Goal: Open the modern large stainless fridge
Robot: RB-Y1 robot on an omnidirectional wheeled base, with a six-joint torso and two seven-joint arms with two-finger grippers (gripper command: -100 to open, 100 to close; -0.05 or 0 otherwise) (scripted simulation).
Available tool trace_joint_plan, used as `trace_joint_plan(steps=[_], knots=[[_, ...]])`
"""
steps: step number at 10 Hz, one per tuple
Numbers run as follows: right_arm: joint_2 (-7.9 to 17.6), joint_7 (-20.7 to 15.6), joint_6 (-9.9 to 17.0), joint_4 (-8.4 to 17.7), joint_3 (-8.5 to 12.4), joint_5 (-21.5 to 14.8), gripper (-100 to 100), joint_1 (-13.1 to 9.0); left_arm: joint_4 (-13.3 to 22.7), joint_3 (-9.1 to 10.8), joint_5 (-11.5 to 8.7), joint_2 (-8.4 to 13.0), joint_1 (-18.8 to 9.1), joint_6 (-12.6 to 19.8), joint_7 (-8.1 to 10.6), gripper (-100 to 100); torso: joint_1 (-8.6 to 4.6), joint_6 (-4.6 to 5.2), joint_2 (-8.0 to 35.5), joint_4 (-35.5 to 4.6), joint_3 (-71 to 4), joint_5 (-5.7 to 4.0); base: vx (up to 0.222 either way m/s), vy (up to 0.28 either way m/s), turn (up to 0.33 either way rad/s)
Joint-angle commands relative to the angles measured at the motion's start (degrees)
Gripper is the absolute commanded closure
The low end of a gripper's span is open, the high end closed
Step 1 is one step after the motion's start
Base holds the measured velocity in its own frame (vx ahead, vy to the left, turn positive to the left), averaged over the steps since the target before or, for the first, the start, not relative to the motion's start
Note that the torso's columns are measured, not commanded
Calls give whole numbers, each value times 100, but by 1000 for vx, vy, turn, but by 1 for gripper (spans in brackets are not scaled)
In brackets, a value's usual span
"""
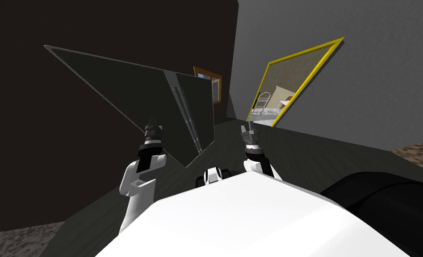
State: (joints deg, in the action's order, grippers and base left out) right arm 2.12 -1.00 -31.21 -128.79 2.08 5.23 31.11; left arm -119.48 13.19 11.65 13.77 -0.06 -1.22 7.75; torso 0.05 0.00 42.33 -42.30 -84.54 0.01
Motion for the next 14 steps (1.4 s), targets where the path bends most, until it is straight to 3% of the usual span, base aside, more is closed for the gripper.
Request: trace_joint_plan(steps=[1, 2, 3, 4, 7, 8, 11, 13, 14], knots=[[0, 0, 0, 0, 0, 0, 0, 0, 201, 206, 105, 84, -394, 406, 137, -100, -11, 0, -13, 3, -7, -2, 67, -96, -25], [0, 0, 0, 0, 0, 0, 0, 0, 201, 206, 105, 84, -403, 406, 137, -100, -7, 0, -5, 2, -4, -2, 14, -42, 5], [0, 0, 0, 0, 0, 0, 0, 0, 364, 371, 202, 150, -611, 650, 253, -100, 10, -1, 11, -3, 7, 3, 36, -70, -58], [0, 0, 0, 0, 0, 0, 0, 0, 364, 371, 202, 150, -742, 736, 253, -100, -2, 2, 2, -1, 2, 1, 44, -73, -35], [0, 0, 0, 0, 0, 0, 0, 0, 717, 691, 387, 289, -1284, 1221, 495, -100, -9, 0, -9, 3, -6, -4, 62, -109, -51], [0, 0, 0, 0, 0, 0, 0, 0, 717, 691, 387, 289, -1434, 1360, 495, -100, -12, 1, -14, 4, -9, -3, 68, -96, -28], [0, 0, 0, 0, 0, 0, 0, 0, 1108, 993, 553, 437, -2001, 1876, 751, -100, 3, -1, 5, -2, 4, 1, 45, -81, -45], [0, 0, 0, 0, 0, 0, 0, 0, 1108, 993, 553, 437, -2137, 2026, 751, -100, -4, 0, -5, 1, -3, -2, 36, -57, -10], [0, 0, 0, 0, 0, 0, 0, 0, 1317, 1135, 628, 514, -2388, 2241, 883, -100, 5, -1, 4, 0, 2, 2, 19, -62, -49]])
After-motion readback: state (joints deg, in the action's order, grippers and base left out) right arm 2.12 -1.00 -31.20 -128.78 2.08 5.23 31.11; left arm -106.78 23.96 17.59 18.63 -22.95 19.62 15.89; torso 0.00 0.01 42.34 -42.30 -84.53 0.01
